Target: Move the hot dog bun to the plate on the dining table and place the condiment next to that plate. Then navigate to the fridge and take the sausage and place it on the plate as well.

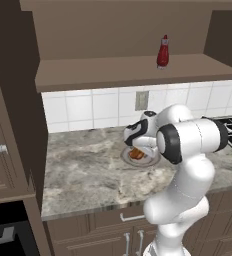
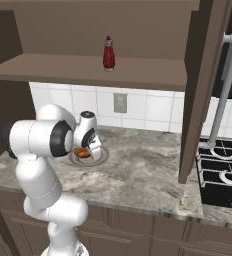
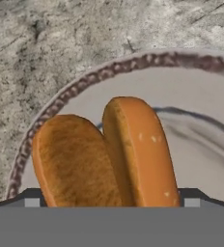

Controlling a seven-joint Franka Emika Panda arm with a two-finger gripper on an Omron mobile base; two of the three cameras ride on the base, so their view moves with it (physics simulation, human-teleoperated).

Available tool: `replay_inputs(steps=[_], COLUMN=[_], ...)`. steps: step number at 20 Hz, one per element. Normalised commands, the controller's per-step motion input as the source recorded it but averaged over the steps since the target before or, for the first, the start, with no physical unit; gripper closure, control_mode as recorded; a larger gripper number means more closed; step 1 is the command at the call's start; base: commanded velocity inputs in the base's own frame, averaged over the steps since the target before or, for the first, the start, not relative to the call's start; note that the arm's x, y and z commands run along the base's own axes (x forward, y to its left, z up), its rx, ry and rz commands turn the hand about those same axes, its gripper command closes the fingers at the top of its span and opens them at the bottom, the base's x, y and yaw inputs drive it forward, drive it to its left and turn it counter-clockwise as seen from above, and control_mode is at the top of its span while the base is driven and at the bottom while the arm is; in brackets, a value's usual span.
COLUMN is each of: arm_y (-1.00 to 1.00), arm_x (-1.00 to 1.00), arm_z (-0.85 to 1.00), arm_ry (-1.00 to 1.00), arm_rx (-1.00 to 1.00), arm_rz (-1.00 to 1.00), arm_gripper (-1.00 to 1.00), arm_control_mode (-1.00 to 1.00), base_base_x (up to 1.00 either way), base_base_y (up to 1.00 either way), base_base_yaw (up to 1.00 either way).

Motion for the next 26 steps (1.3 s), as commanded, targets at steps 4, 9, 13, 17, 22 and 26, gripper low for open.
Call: replay_inputs(steps=[4, 9, 13, 17, 22, 26], arm_y=[0.06, -0.06, -0.19, -0.37, -0.14, 0.0], arm_x=[0.01, -0.44, -0.66, -0.72, -0.86, -0.99], arm_z=[-0.19, 0.23, 0.73, 0.98, 0.98, 0.77], arm_ry=[0.0, -0.08, -0.1, 0.0, 0.17, 0.23], arm_rx=[0.0, 0.06, 0.05, 0.0, -0.03, -0.15], arm_rz=[-0.03, -0.04, 0.0, 0.02, 0.16, 0.26], arm_gripper=[1.0, 1.0, 1.0, 1.0, 1.0, 1.0], arm_control_mode=[-1.0, -1.0, -1.0, -1.0, -1.0, -1.0], base_base_x=[0.0, 0.0, 0.0, 0.0, 0.0, 0.0], base_base_y=[0.0, 0.0, 0.0, 0.0, 0.0, 0.0], base_base_yaw=[0.0, 0.0, 0.0, 0.0, 0.0, 0.0])
